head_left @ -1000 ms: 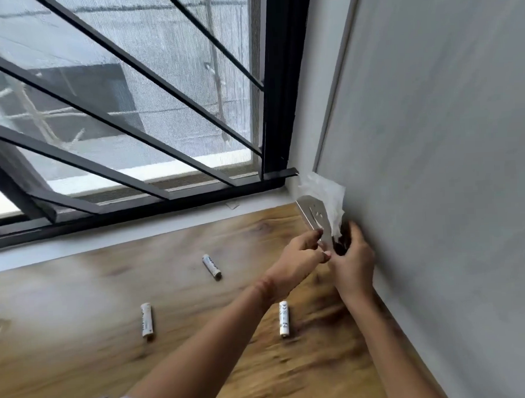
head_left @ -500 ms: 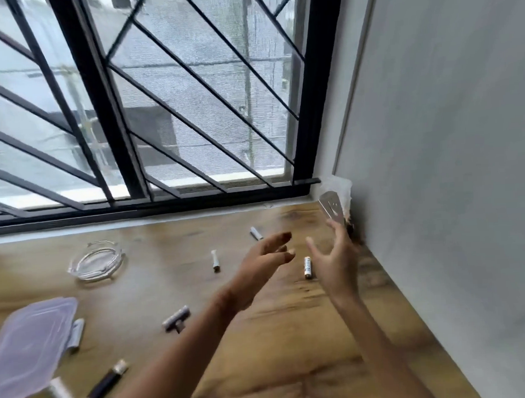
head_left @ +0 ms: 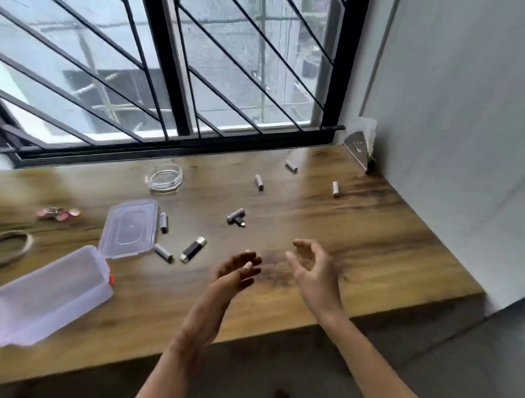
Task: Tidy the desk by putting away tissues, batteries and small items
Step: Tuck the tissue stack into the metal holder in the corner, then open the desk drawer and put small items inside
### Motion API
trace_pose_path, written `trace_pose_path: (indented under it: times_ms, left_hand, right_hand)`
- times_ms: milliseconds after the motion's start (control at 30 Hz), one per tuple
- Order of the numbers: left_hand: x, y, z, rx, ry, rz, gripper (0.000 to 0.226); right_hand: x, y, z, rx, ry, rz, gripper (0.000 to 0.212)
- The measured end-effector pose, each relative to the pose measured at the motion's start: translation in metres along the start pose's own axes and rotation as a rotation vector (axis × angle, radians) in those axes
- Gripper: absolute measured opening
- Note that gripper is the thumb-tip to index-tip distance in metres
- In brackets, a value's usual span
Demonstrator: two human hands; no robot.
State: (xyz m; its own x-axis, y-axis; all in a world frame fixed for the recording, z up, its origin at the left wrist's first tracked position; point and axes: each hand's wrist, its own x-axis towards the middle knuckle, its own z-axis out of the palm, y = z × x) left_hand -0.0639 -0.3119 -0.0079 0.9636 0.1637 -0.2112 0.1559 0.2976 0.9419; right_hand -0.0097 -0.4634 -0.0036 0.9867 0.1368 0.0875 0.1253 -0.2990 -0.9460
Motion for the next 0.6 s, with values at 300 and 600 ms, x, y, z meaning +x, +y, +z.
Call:
trace_pose_path:
  times_ms: [300,600]
  left_hand:
    - [-0.108,-0.103,-0.059,-0.191,0.179,-0.365,0.032]
    - [-0.083,-0.169,-0.085,-0.939,0.616,-0.499,0.071]
  right_hand:
    - [-0.124,0.045,0.058,0.642,-0.062,0.750,0.021]
    - [-0.117,0.125,0.097,1.148,0.263,1.181,0.048]
